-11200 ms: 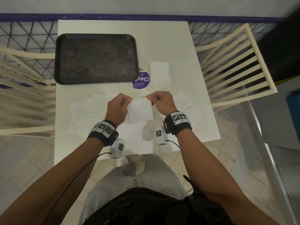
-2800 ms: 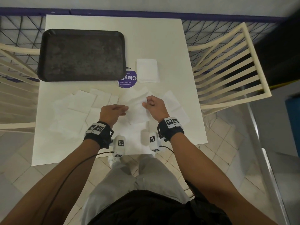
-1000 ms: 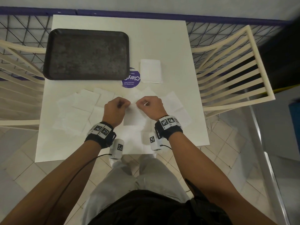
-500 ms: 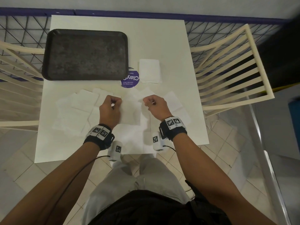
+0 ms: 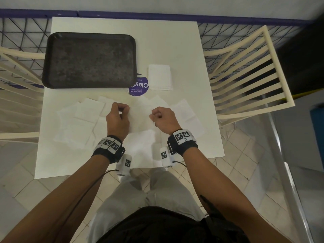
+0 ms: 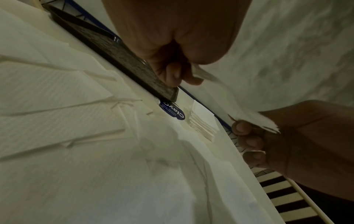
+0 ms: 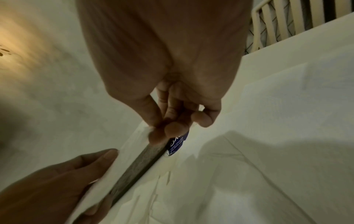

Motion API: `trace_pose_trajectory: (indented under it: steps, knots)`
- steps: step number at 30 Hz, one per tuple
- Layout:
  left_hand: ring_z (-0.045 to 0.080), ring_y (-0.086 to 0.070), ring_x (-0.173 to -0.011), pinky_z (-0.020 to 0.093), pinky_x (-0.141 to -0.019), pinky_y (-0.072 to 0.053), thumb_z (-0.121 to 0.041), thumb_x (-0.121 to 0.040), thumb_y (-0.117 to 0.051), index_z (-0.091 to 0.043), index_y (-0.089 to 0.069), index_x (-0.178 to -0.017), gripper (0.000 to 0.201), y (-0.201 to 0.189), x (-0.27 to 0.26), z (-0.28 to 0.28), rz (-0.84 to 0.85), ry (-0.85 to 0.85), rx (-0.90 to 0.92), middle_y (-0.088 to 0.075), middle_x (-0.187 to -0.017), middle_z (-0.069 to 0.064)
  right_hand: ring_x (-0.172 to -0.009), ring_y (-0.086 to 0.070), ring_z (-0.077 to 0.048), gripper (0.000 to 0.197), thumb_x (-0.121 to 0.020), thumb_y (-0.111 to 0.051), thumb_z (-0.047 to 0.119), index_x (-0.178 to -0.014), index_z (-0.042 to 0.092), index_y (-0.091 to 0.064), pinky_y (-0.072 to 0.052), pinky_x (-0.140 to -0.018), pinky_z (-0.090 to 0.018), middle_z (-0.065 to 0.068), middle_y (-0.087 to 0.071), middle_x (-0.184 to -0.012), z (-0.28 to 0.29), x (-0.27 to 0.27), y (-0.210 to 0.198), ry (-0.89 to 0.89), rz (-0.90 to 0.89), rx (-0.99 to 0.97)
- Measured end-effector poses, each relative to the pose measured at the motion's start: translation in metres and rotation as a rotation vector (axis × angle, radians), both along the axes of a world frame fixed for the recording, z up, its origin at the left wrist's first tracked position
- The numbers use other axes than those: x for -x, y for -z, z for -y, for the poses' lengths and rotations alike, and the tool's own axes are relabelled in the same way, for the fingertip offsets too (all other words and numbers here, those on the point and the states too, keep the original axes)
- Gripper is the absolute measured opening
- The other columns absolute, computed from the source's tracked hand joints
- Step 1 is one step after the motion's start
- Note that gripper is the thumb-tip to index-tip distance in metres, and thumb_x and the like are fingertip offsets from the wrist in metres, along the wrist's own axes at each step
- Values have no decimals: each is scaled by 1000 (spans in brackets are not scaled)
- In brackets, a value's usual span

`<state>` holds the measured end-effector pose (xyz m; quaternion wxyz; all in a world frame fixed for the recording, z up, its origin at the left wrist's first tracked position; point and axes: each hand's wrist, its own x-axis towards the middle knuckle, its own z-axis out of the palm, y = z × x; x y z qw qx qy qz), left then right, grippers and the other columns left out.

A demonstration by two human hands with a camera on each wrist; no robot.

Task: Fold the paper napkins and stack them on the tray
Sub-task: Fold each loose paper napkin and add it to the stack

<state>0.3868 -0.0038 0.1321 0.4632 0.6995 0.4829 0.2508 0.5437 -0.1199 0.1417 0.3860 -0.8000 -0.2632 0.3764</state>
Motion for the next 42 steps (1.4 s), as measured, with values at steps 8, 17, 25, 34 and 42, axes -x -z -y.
trace_pose_trajectory:
  steps: [8,17,25,34,42]
  knots:
    - [18,-69,-58,19,-56,-51,-30,-107,-51,-20,-63,-111,17,15,-3,5,-161,255,193,-75,-87,-7,-85,-65,-19,17,-93,-68,20,-107,10,-71,-47,-79,-18,-5,-72,-91,-30,-75,-5,107,166,11]
    - [14,-71,-63,27,-67,-56,-20,-103,-56,-22,-68,-100,13,45,2,22,-329,373,352,-76,-85,-5,-84,-60,-14,20,-94,-64,18,-111,11,-71,-34,-54,3,-8,-73,-101,-90,-164,6,214,225,75]
    - [17,-69,-82,42,-79,-61,-23,-98,-63,-30,-68,-100,9,62,2,24,-387,366,295,-72,-93,-11,-107,-63,-28,17,-91,-63,24,-107,21,-69,-49,-85,-28,-2,-70,-91,-105,-174,32,190,238,148]
    - [20,-62,-85,40,-81,-56,-23,-93,-68,-23,-64,-110,17,61,-10,17,-465,239,104,-58,-108,-3,-104,-59,-21,19,-92,-59,19,-110,21,-66,-51,-85,-32,8,-62,-77,-69,-156,32,311,190,102]
    - [28,-61,-109,46,-83,-58,-28,-89,-74,-24,-63,-127,40,67,-14,17,-525,252,35,-39,-142,1,-100,-63,-21,15,-87,-59,18,-93,28,-69,-42,-79,-23,7,-68,-88,2,-101,52,224,180,254]
